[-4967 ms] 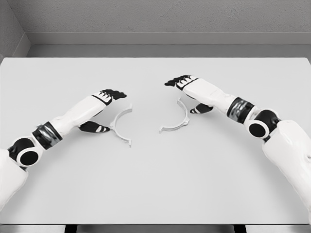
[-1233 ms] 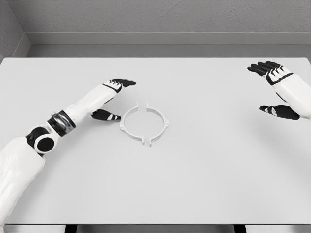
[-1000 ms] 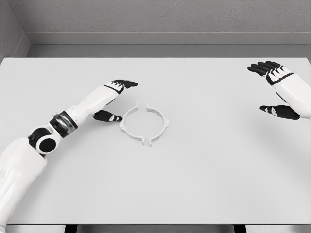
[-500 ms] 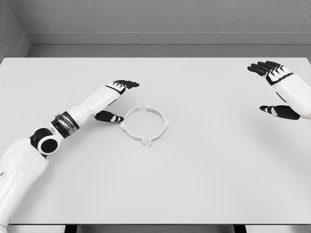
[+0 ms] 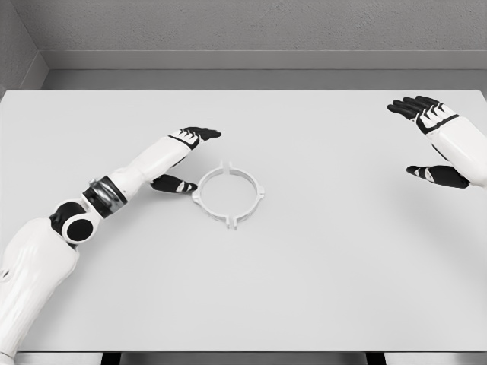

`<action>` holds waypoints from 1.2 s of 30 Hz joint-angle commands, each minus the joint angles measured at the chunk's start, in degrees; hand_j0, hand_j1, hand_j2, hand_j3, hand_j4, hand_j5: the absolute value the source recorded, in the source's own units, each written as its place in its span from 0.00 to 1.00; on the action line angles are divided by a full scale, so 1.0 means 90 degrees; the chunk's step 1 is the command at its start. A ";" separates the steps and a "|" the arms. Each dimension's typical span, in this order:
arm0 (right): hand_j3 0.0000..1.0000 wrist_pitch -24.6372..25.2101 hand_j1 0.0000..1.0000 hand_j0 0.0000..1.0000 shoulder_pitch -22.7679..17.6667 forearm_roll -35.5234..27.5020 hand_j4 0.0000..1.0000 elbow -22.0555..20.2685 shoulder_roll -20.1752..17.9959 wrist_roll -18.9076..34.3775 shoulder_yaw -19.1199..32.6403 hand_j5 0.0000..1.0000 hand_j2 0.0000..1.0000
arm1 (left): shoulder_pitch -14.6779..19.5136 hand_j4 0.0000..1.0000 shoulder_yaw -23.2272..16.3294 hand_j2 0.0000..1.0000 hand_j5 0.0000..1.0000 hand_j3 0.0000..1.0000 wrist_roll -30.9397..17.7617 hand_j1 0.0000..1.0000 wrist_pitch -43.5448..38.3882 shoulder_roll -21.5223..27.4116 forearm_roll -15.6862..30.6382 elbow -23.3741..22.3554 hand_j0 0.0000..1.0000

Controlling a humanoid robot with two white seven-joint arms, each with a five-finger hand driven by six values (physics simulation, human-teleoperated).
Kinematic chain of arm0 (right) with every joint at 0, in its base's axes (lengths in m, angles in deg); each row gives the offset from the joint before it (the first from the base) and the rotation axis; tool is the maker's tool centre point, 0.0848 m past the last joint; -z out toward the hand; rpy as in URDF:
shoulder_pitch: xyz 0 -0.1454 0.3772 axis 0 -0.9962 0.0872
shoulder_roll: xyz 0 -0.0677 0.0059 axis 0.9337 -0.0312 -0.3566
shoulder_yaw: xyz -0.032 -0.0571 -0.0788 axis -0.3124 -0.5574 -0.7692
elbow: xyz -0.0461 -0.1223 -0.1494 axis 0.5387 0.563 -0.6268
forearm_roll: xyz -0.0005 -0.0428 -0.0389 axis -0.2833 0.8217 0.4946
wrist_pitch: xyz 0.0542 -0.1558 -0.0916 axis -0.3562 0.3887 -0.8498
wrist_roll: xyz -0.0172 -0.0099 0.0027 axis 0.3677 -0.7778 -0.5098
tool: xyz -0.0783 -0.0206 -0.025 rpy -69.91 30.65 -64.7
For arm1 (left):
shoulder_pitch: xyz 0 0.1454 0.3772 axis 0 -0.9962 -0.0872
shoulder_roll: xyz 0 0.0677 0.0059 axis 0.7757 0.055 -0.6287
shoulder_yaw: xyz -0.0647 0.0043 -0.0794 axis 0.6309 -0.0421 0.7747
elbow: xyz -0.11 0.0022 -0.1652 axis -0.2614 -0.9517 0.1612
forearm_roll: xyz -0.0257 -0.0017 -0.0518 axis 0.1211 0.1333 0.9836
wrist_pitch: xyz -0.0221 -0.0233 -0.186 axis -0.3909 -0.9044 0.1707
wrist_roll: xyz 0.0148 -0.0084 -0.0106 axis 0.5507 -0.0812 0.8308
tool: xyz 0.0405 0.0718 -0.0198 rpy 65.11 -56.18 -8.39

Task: Assemble PVC drainage pipe clamps

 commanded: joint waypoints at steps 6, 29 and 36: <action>1.00 0.0008 1.00 1.00 0.0000 -0.0046 1.00 0.0000 -0.0005 -0.0004 0.0002 1.00 1.00 | 0.0000 1.00 0.0005 1.00 1.00 1.00 0.0003 1.00 -0.0002 -0.0052 0.0012 0.0019 1.00; 1.00 0.0008 1.00 1.00 0.0000 -0.0046 1.00 -0.0020 0.0102 -0.0004 0.0002 1.00 1.00 | 0.0088 1.00 0.0239 1.00 1.00 1.00 0.0013 1.00 -0.0002 0.0221 0.0100 0.0077 1.00; 1.00 0.0008 1.00 1.00 -0.0010 -0.0046 1.00 -0.0010 0.0102 -0.0004 0.0011 1.00 1.00 | 0.0029 1.00 0.1342 1.00 1.00 1.00 0.0013 1.00 -0.0002 0.1862 0.0227 -0.0479 1.00</action>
